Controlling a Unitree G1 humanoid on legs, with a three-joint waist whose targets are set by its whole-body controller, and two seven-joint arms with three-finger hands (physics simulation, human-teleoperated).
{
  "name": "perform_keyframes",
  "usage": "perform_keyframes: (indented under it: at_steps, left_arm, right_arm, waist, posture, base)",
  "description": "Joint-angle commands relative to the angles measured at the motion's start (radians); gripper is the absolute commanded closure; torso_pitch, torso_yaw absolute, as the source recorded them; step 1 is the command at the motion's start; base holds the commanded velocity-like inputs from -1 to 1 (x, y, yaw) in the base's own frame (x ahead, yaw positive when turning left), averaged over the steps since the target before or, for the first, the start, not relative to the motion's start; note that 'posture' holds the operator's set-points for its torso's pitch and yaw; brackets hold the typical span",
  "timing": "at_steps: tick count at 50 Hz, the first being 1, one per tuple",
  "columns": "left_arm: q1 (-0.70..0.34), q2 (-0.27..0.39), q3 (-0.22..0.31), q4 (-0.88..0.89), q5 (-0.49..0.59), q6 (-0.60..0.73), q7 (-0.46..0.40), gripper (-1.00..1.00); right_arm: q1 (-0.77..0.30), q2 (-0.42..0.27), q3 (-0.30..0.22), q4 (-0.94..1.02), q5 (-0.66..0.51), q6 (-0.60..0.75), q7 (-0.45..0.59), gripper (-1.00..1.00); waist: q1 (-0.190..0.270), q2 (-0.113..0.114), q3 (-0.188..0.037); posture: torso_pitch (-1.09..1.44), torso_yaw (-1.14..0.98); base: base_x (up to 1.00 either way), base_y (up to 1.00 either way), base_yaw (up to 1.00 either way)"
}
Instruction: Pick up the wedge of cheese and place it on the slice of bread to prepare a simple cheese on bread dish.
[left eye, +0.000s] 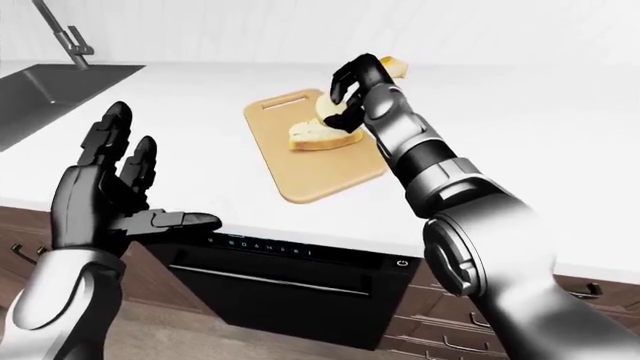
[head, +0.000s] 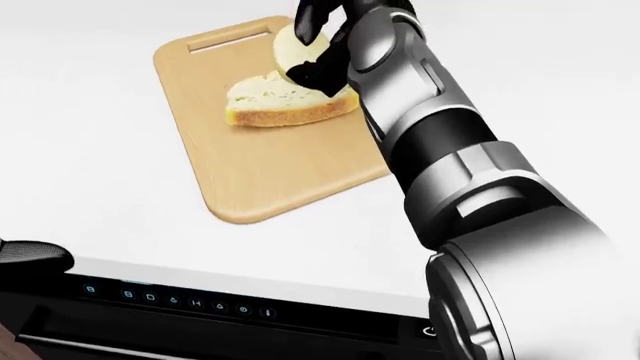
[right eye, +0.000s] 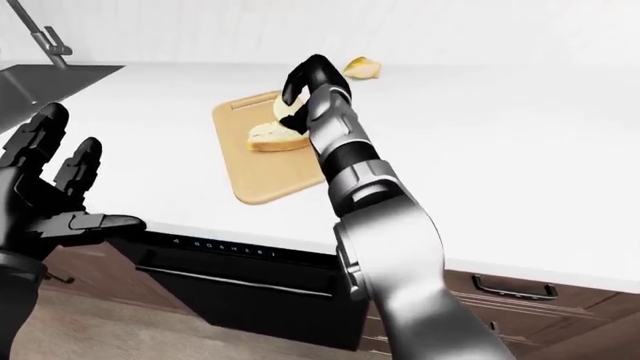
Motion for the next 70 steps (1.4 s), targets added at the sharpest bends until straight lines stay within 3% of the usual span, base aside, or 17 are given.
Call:
perform_keyframes:
  at_steps: [1,6,9,17,23,34,36,47,54,63,70]
  left_arm:
    - [-0.019,0.013,0.012,-0.028,-0.002,-0.029,0.002,-1.0]
    - [-0.021,0.014,0.012,-0.026,-0.002,-0.028,0.003,-1.0]
    - [-0.022,0.015,0.011,-0.024,-0.001,-0.029,0.003,-1.0]
    - [-0.017,0.015,0.015,-0.023,-0.002,-0.034,0.0,-1.0]
    - [-0.021,0.018,0.023,-0.035,-0.013,-0.017,0.005,-1.0]
    - [-0.012,0.018,0.026,-0.031,-0.015,-0.028,0.001,-1.0]
    - [-0.008,0.016,0.023,-0.027,-0.011,-0.036,-0.002,-1.0]
    - [-0.005,0.014,0.027,-0.033,-0.013,-0.033,-0.002,-1.0]
    - [-0.014,0.014,0.018,-0.037,-0.013,-0.025,0.007,-1.0]
    - [-0.076,0.033,0.0,-0.058,-0.036,0.037,0.046,-1.0]
    - [-0.108,0.044,-0.013,-0.071,-0.049,0.07,0.069,-1.0]
  right_arm:
    - [-0.042,-0.008,0.001,-0.044,-0.006,-0.019,-0.008,1.0]
    - [-0.04,-0.008,0.0,-0.043,-0.01,-0.018,-0.008,0.95]
    - [-0.036,-0.009,0.002,-0.041,-0.015,-0.019,-0.013,0.77]
    - [-0.026,-0.003,0.005,-0.038,-0.031,-0.021,-0.021,0.78]
    - [-0.022,-0.001,0.005,-0.037,-0.04,-0.024,-0.024,0.67]
    - [-0.016,-0.002,0.0,-0.035,-0.051,-0.029,-0.044,0.18]
    - [-0.014,-0.001,0.0,-0.034,-0.052,-0.028,-0.046,-0.09]
    - [-0.015,-0.005,0.003,-0.034,-0.063,-0.028,-0.047,-0.25]
    - [-0.058,-0.029,-0.004,-0.042,-0.057,-0.031,-0.024,-0.24]
    - [-0.099,-0.089,-0.004,-0.096,-0.011,-0.08,0.056,-0.28]
    - [-0.037,-0.115,0.009,-0.252,0.051,-0.086,0.132,-0.41]
  waist:
    - [0.0,0.005,-0.028]
    - [-0.001,0.006,-0.025]
    - [-0.002,0.007,-0.024]
    - [-0.005,0.011,-0.024]
    - [-0.006,0.013,-0.025]
    - [-0.003,0.014,-0.029]
    - [-0.003,0.013,-0.029]
    - [0.0,0.011,-0.034]
    - [0.001,0.01,-0.034]
    - [-0.001,0.007,-0.03]
    - [-0.002,0.004,-0.027]
  posture:
    - [0.0,0.0]
    - [0.0,0.0]
    - [0.0,0.0]
    - [0.0,0.0]
    - [0.0,0.0]
    - [0.0,0.0]
    - [0.0,0.0]
    - [0.0,0.0]
    - [0.0,0.0]
    - [0.0,0.0]
    - [0.0,0.0]
  base:
    - [0.0,0.0,0.0]
    - [0.0,0.0,0.0]
    - [0.0,0.0,0.0]
    - [0.0,0.0,0.0]
    - [0.0,0.0,0.0]
    - [0.0,0.0,0.0]
    - [0.0,0.0,0.0]
    - [0.0,0.0,0.0]
    - [0.0,0.0,0.0]
    - [0.0,0.0,0.0]
    - [0.0,0.0,0.0]
